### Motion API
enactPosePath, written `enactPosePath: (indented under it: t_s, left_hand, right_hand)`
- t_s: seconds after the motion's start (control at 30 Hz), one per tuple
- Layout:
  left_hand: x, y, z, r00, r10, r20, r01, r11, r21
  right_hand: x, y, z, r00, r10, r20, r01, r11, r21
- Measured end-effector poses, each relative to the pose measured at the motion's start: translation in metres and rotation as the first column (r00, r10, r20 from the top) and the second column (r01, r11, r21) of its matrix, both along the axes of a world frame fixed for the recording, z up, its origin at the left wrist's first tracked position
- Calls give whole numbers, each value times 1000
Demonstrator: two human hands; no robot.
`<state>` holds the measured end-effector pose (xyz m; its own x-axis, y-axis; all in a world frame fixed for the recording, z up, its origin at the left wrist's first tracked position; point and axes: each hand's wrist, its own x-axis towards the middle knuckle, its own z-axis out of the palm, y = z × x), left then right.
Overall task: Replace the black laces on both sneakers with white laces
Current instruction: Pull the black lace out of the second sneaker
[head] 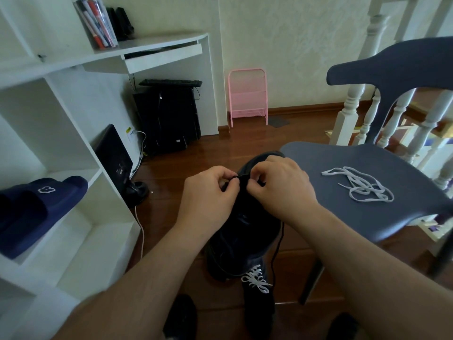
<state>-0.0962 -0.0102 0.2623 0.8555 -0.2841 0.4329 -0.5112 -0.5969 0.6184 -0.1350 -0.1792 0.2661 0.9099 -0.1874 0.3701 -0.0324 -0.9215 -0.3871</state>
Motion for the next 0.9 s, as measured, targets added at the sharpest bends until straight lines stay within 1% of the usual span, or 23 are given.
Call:
enactPosePath:
  t_s: [0.07,0.13,0.2,0.27,0.3,0.33,0.37,0.43,0.5,0.57,0.63,0.67,0.8,0.9]
  left_hand:
    - [3,3,2,1000,19,14,-19,1000,-3]
    - [8,9,4,998,51,20,-51,998,-24]
    - [11,13,5,997,75,24,-74,996,-40]
    - [12,16,5,997,79,22,-78,996,-37]
    - [12,16,5,997,77,18,-77,997,-28]
    - [12,16,4,997,76,15,-76,997,-21]
    - [12,15,4,997,77,12,-76,997,-16]
    - [12,13,3,997,74,6,-74,997,-14]
    - [10,10,2,998,60,4,-60,998,-19]
    - [7,7,2,999,38,12,-38,999,-20]
    - [4,4,1,1000,21,9,-21,1000,-22]
    - [3,2,0,1000,15,0,-15,1000,-24]
    - [1,0,1,1000,-2,-19,2,1000,-23]
    - [4,5,3,1000,15,-5,-16,999,-35]
  right_hand:
    - [0,-12,3,999,-45,-21,47,995,91]
    - [0,-32,6,988,-130,-80,140,981,135]
    - [-3,-52,9,953,-187,-240,219,969,112]
    - [-8,-58,10,901,-182,-393,229,970,76]
    - [-10,-56,11,892,-168,-421,214,975,66]
    - [-10,-51,13,904,-150,-401,192,979,67]
    - [-10,-45,14,934,-126,-334,161,984,77]
    - [-8,-30,15,989,-45,-139,62,990,123]
    - [-7,-15,12,998,55,-4,-54,991,121]
    - [-7,-2,7,995,97,22,-98,994,46]
    - [-4,4,3,998,57,-3,-57,998,-31]
    - [-2,5,1,999,39,-3,-39,998,-41]
    - [4,1,-3,994,63,84,-63,998,-3]
    - [3,-9,2,998,-3,63,-4,994,112]
